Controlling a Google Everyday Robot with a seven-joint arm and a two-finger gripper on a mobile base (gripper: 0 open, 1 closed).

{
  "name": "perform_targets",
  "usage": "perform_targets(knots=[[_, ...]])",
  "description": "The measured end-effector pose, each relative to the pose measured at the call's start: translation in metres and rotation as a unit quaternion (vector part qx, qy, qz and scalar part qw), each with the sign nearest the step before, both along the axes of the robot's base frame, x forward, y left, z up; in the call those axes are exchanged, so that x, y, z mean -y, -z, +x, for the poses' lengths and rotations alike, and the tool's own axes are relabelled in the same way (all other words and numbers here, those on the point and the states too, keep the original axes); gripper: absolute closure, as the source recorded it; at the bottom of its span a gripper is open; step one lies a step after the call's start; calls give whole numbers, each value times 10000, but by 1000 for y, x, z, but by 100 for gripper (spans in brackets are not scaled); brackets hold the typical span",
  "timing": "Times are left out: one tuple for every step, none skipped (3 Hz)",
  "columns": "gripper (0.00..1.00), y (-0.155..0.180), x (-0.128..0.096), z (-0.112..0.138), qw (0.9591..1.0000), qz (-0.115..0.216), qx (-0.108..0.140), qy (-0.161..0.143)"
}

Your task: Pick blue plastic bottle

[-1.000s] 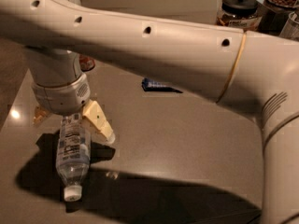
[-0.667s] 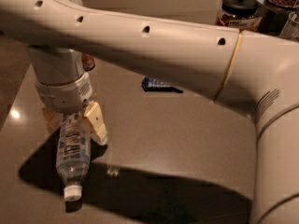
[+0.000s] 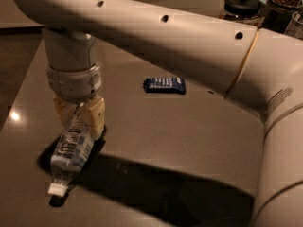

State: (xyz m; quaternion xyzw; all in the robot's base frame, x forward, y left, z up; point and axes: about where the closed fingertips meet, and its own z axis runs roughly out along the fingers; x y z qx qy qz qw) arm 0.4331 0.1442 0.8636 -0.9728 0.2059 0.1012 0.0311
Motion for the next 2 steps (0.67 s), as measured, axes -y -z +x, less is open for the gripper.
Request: perform_targets(knots=[[99, -30, 17, 16, 9949, 499, -305, 820], [100, -61, 35, 27, 9833, 970, -612, 1415]])
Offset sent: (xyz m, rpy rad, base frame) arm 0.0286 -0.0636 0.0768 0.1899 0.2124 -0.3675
